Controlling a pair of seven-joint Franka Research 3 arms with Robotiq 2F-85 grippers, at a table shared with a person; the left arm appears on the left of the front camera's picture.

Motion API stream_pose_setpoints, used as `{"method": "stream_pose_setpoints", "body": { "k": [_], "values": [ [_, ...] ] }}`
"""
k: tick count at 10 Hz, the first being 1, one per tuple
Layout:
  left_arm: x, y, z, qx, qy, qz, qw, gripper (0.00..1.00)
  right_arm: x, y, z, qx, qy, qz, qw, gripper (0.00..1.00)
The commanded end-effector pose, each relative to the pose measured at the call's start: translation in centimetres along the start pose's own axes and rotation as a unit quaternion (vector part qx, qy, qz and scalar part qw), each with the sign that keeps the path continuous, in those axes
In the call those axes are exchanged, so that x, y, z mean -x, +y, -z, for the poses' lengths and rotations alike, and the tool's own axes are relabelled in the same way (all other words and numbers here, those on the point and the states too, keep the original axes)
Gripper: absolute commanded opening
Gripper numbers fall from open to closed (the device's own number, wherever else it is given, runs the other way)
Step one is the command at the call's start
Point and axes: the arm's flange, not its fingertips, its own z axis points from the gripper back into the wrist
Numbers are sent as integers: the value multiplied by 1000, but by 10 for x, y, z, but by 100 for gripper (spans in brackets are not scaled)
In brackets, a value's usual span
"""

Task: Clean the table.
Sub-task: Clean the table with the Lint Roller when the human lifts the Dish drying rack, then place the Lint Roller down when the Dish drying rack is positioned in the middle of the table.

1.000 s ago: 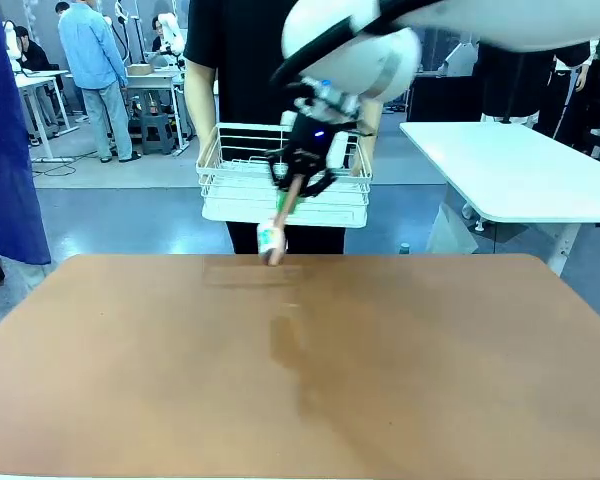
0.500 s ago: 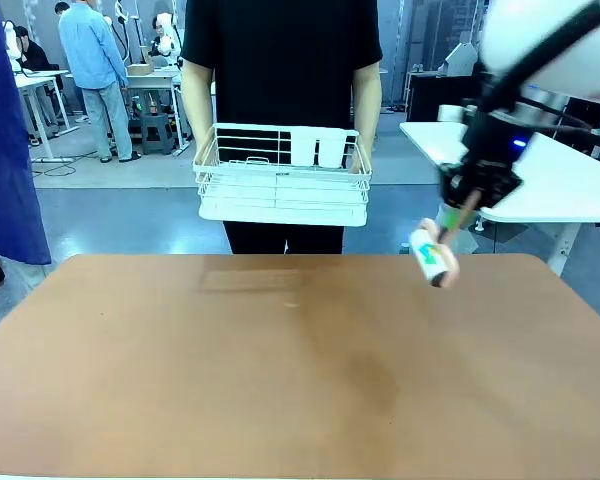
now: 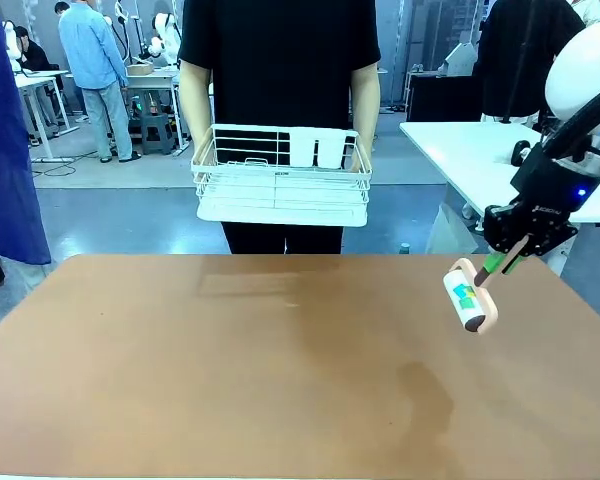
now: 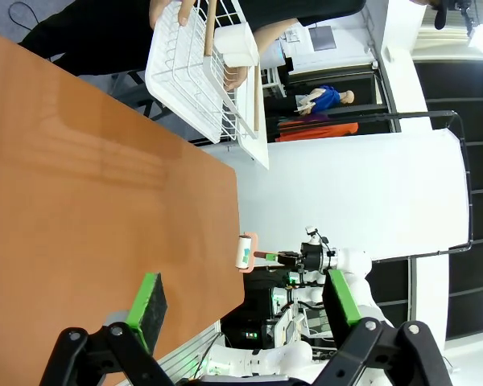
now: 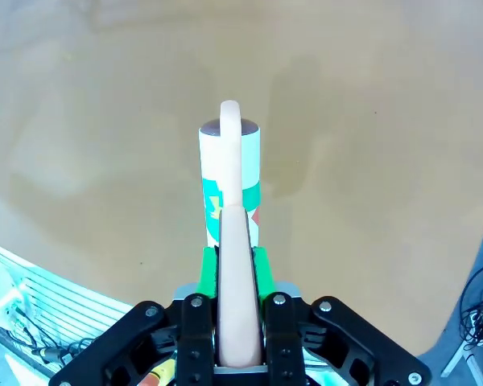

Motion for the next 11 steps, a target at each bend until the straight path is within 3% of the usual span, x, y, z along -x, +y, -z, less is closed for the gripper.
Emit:
{"method": "stream_pose_setpoints", "body": {
  "k": [1, 11],
  "values": [
    [0, -2, -2, 1, -3, 2, 1000, 100, -1, 1, -11, 6, -14, -7, 1000, 21],
    [0, -2, -2, 1, -3, 2, 1000, 100, -1, 1, -11, 6, -14, -7, 1000, 21]
  ]
}}
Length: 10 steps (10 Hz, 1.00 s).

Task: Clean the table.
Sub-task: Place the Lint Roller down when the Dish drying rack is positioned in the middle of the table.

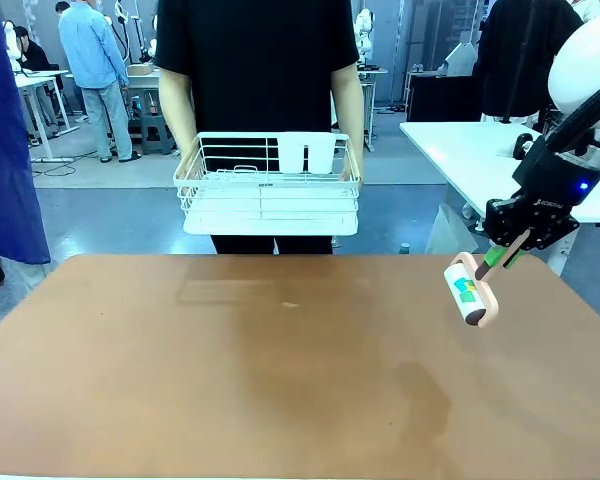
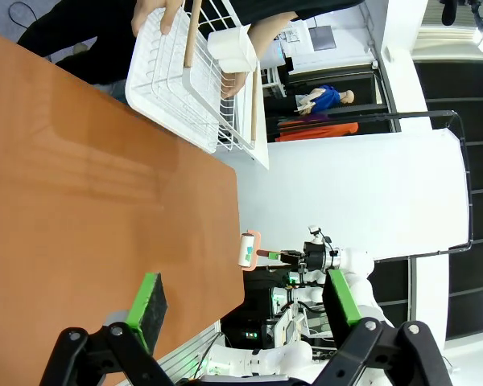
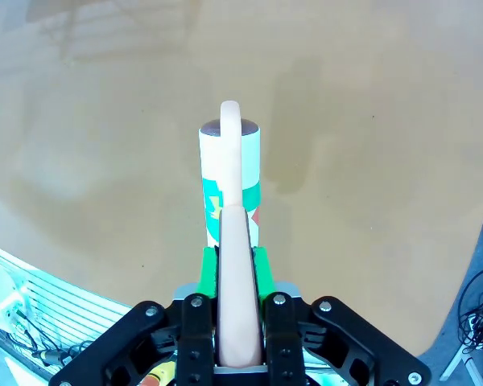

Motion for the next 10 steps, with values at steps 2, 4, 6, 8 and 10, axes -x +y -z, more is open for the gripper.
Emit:
{"method": "stream_pose_setpoints", "body": {
  "k": [2, 4, 6, 8, 10],
  "values": [
    [0, -2, -3, 1, -3, 2, 1000, 100, 1, 0, -3, 5, -5, -5, 1000, 21],
    [0, -2, -3, 1, -3, 2, 1000, 100, 1, 0, -3, 5, -5, -5, 1000, 21],
    [0, -2, -3, 1, -3, 2, 1000, 100, 1, 0, -3, 5, -5, -5, 1000, 21],
    [0, -2, -3, 1, -3, 2, 1000, 100, 1, 0, -3, 5, -5, -5, 1000, 21],
    [0, -2, -3, 1, -3, 2, 1000, 100, 1, 0, -3, 5, -5, -5, 1000, 21]
  ]
}}
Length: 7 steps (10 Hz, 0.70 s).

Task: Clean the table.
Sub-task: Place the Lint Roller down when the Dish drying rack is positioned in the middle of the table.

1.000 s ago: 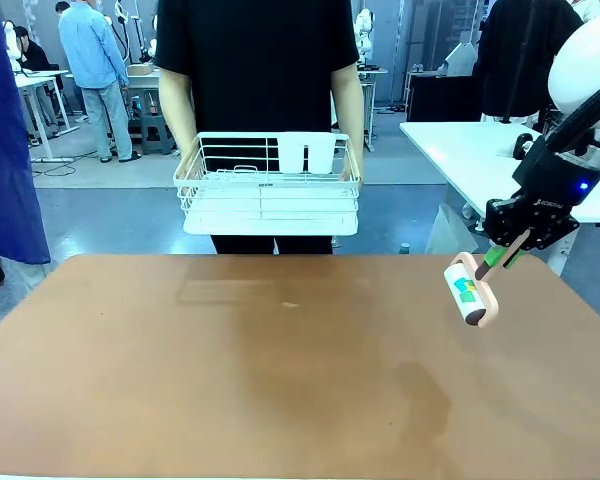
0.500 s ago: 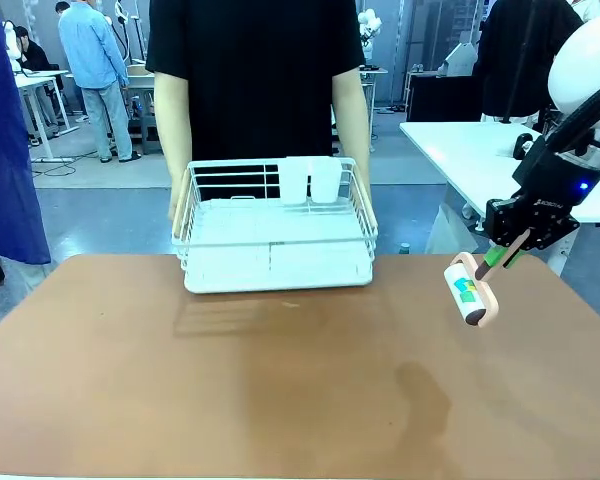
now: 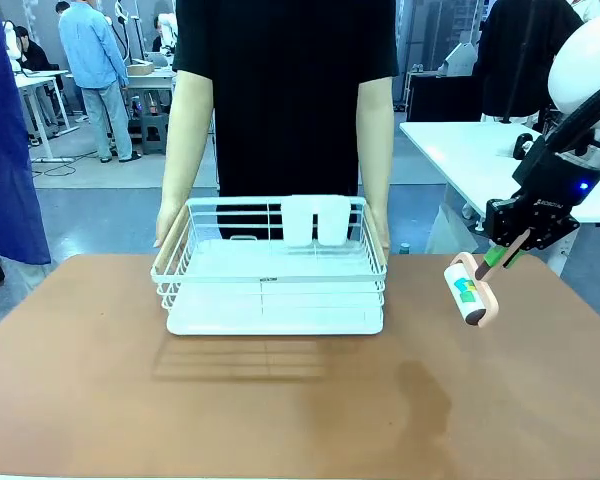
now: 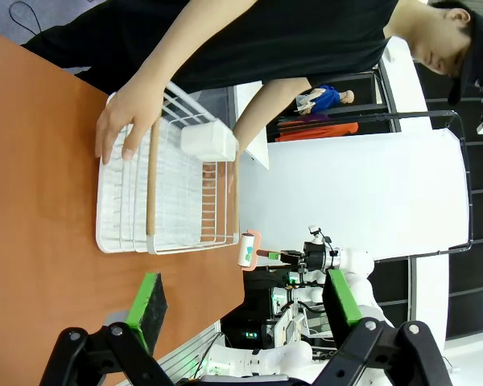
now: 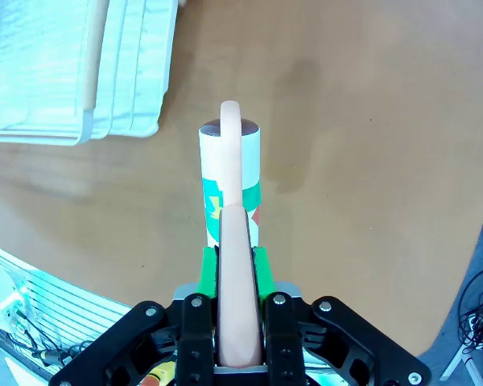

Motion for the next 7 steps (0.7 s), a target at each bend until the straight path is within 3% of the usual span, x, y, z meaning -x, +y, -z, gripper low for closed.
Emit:
{"method": "stream_pose_setpoints", "body": {
  "k": [1, 7],
  "values": [
    [0, -2, -3, 1, -3, 2, 1000, 100, 1, 0, -3, 5, -5, -5, 1000, 21],
    [0, -2, -3, 1, -3, 2, 1000, 100, 1, 0, -3, 5, -5, -5, 1000, 21]
  ]
}}
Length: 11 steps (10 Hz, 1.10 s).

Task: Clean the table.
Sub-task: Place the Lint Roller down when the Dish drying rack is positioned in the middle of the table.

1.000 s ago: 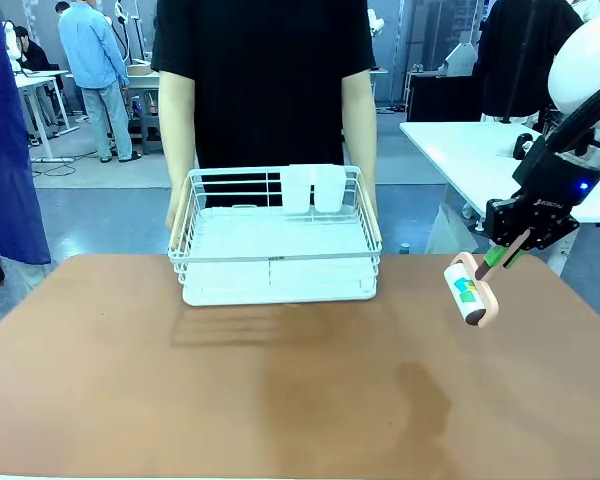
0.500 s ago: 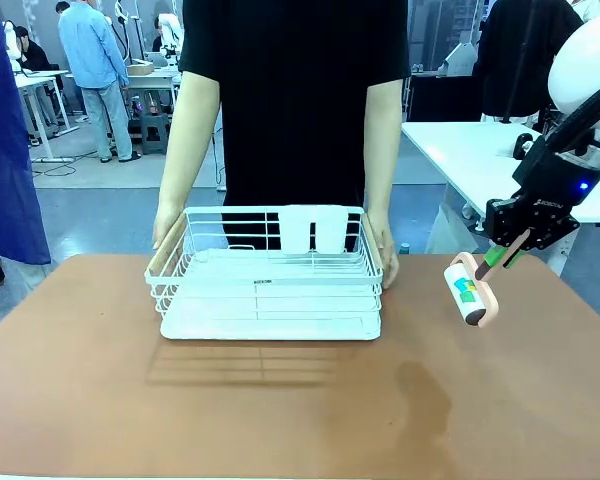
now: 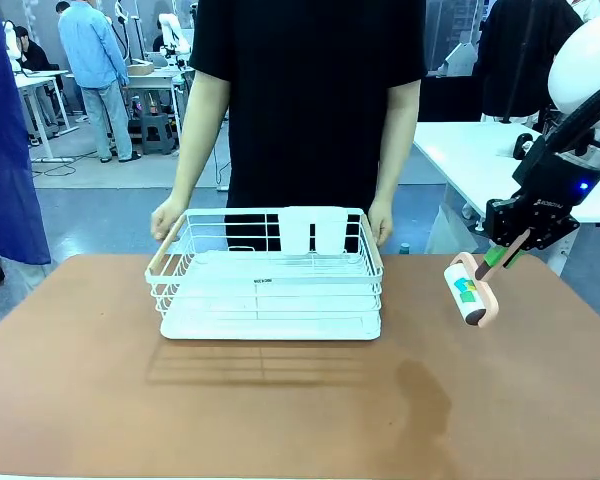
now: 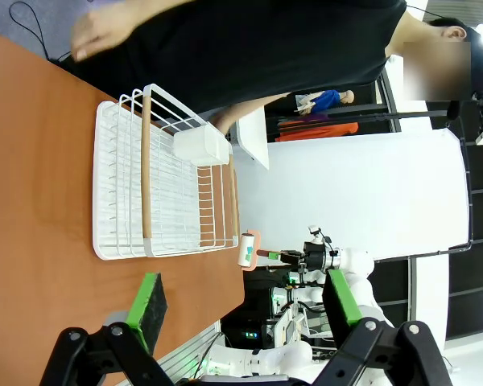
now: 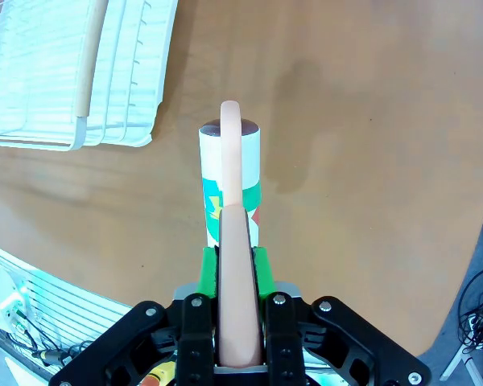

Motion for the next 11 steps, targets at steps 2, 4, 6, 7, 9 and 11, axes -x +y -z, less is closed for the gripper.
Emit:
{"method": "stream_pose_setpoints", "body": {
  "k": [2, 4, 6, 7, 9, 11],
  "values": [
    [0, -2, -3, 1, -3, 2, 1000, 100, 1, 0, -3, 5, -5, -5, 1000, 21],
    [0, -2, -3, 1, -3, 2, 1000, 100, 1, 0, -3, 5, -5, -5, 1000, 21],
    [0, -2, -3, 1, -3, 2, 1000, 100, 1, 0, -3, 5, -5, -5, 1000, 21],
    [0, -2, -3, 1, -3, 2, 1000, 100, 1, 0, -3, 5, -5, -5, 1000, 21],
    [0, -2, -3, 1, -3, 2, 1000, 100, 1, 0, -3, 5, -5, -5, 1000, 21],
    [0, -2, -3, 1, -3, 2, 1000, 100, 1, 0, -3, 5, -5, -5, 1000, 21]
  ]
}}
